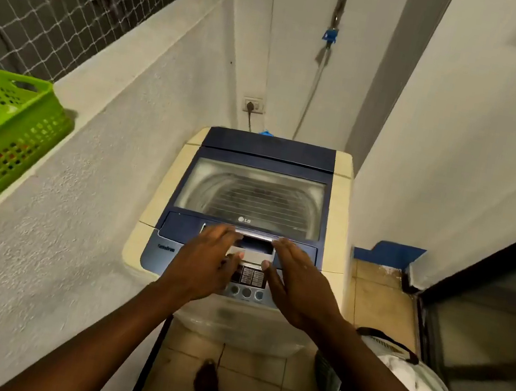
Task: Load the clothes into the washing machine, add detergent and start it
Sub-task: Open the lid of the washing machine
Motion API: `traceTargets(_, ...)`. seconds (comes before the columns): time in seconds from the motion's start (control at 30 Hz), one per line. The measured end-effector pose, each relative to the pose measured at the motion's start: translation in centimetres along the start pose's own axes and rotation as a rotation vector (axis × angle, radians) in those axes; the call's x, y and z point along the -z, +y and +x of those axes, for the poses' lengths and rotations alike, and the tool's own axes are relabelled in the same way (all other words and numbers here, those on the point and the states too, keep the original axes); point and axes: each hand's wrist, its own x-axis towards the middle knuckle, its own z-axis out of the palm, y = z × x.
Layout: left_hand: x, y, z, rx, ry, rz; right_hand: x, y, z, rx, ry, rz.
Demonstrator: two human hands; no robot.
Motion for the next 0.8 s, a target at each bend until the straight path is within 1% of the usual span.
traceTargets(0.1,-0.4,-2.5,2.2,-0.03,-0.036,-0.054,-1.5,-0.5,2.6,-0.017,-0.022,-0.03)
traceTargets(0.2,-1.3,-4.3,4.0,-0.05,-0.138,-0.055,-3.2,-0.9,4.8,-0.056,-0.084,-0.096)
traceTargets(0.43,-2.4,-7.2,6.2,-0.073,-0.35,-0.065,-5.3,-1.0,6.9,-0.132,-0.131,-0.163)
traceTargets(0.63,-3.5,-8.4,6.7,-0.037,-0.428,-0.053,-5.4,-0.4,7.9,-0.124,-0.201,-0.282)
traceTargets(0.8,-2.9,-7.7,6.6,-0.027,-0.414,-0.057,-4.4,-0.7,8.2,-0.057,-0.227,-0.326)
